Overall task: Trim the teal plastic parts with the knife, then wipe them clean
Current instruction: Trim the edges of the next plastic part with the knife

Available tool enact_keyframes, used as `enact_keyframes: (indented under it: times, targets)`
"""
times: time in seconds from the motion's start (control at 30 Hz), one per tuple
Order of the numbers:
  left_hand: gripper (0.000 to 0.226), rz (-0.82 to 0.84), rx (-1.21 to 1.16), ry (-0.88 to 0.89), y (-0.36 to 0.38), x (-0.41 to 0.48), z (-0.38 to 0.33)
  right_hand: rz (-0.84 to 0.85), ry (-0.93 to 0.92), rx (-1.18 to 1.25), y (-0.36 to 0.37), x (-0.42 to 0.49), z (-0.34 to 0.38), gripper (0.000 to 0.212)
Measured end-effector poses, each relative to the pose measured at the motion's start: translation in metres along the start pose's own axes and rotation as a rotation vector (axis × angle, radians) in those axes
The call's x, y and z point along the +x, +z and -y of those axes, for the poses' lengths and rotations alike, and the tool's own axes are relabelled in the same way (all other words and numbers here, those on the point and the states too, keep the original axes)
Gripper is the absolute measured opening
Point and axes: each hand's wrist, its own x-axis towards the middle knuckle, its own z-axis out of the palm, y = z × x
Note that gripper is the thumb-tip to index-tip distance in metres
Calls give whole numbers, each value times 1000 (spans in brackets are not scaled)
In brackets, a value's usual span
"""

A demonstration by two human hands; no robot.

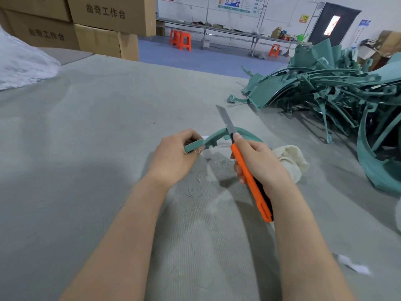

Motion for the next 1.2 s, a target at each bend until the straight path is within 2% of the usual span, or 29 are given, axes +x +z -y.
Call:
enact_keyframes:
  times: [0.2,0.4,0.8,0.87,1.07,1.2]
  targets:
    - [4,-13,1,9,0,1,1,50,-15,-24,1,-2,3,45]
    - [3,-18,8,18,0,1,1,91,-25,-42,0,-2,3,47]
    - [22,-2,-25,19,0,0,-1,304,-132,-38,9,-9,12,46]
    - [22,-1,-20,20,0,0,-1,276,-143,-48,4,-9,11,46]
    - [24,-5,-5,0,0,0,-1,-22,-50,-5,-9,-1,2,47]
    - [16,1,1,3,0,0,-2,3,-28,-22,-6,-3,2,45]
